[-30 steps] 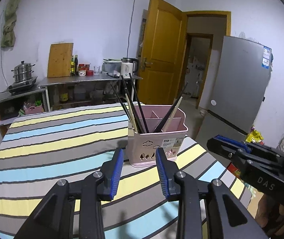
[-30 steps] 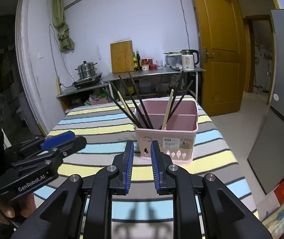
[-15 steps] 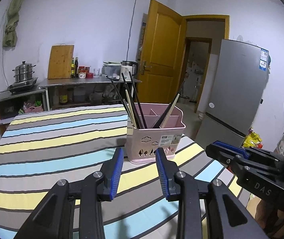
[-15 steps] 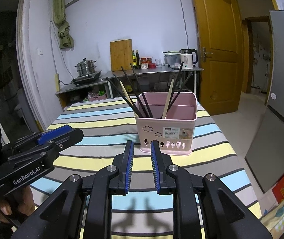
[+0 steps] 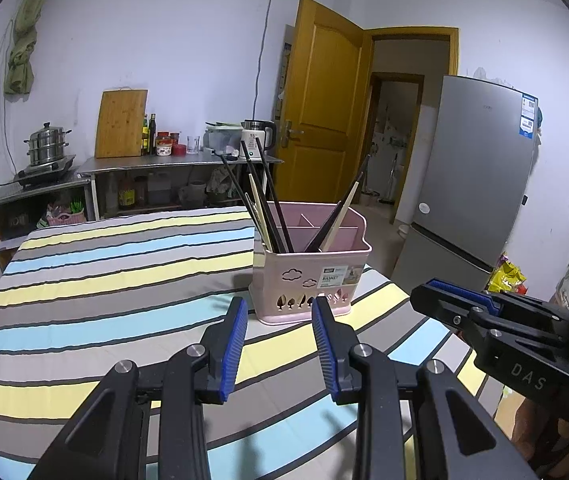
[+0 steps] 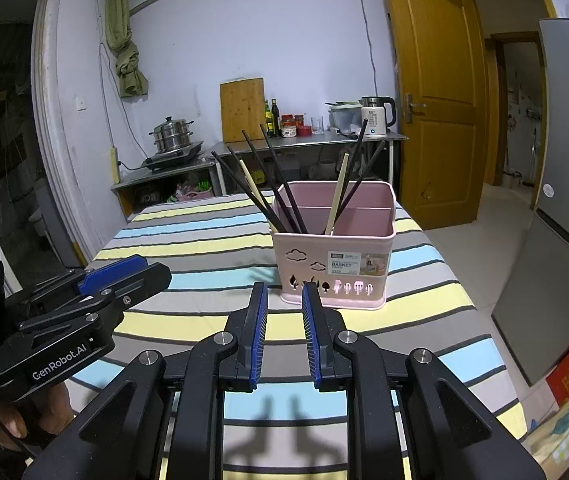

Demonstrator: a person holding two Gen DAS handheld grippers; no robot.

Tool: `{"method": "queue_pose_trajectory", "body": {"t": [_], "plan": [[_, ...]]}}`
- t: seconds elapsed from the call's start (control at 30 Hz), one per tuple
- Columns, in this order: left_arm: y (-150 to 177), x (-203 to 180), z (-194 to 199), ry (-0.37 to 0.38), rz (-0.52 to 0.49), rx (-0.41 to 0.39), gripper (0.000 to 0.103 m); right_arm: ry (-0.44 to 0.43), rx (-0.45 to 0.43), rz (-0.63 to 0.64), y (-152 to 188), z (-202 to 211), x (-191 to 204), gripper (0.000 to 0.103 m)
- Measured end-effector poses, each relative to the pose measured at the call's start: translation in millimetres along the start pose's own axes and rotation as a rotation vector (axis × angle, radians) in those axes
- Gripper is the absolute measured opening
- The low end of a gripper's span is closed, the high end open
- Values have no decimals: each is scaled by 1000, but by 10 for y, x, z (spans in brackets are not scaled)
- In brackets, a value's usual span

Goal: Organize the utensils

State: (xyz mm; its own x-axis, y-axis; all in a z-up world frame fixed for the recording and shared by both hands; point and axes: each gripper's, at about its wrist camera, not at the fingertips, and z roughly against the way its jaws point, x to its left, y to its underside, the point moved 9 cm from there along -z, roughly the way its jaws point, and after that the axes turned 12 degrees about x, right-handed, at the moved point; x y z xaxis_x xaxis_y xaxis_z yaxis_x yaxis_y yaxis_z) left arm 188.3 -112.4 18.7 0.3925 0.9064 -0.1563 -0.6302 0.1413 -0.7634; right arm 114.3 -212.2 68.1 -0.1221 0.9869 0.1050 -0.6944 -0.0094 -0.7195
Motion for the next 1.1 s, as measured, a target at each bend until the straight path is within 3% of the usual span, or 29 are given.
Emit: {"method": "queue_pose_trajectory", "body": {"t": [1.1], "plan": [[37, 6, -3, -1, -6, 1, 33, 1, 8, -3, 62, -44, 21, 18]]}}
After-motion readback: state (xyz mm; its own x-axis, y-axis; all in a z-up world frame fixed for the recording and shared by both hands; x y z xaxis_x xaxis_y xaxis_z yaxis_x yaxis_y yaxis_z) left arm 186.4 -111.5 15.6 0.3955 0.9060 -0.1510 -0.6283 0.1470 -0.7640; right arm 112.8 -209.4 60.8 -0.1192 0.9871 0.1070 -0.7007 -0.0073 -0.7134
